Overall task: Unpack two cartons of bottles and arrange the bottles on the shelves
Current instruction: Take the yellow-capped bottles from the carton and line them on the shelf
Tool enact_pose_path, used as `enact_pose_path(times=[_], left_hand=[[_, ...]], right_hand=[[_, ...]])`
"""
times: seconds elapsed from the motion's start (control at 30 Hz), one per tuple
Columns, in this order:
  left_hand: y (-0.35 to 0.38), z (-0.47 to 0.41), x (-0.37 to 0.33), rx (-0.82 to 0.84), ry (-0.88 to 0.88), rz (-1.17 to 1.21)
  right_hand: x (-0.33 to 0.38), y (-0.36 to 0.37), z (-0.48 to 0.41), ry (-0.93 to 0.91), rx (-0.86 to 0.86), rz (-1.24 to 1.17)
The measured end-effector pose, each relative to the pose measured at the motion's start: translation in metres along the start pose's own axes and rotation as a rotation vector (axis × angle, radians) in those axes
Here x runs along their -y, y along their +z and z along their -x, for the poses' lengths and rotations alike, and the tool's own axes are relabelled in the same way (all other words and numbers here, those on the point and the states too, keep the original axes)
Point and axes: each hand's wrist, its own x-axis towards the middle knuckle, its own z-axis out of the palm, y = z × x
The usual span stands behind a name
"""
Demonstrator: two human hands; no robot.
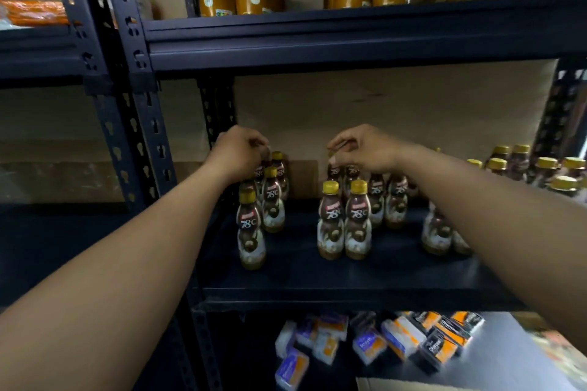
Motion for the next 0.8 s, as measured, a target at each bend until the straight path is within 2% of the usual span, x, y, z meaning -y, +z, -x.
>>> enact_pose_path(times=[0.2,0.33,0.4,0.53,0.63,0.8], left_hand=[[0.026,-0.001,-0.033,0.168,0.177,0.003],[0.047,-0.013,-0.039,0.312,0.221,0.004],[0.057,-0.020,-0.038,0.422,0.207,0.010],[0.074,-0.026,-0.035,0.672,0.128,-0.030],[0.084,-0.028,-0.030,0.650,0.122,0.013],[0.094,-0.025,-0.021,0.570,0.118,0.062]], right_hand=[[-0.018,-0.020,0.029,0.054,-0.013,0.026],[-0.041,-0.026,0.035,0.107,-0.048,0.080],[-0.052,-0.026,0.037,0.122,-0.051,0.041],[-0.060,-0.008,0.035,0.124,0.067,-0.021],[-0.064,0.014,0.027,0.098,0.100,0.019],[-0.070,0.032,0.023,0.067,0.013,0.020]])
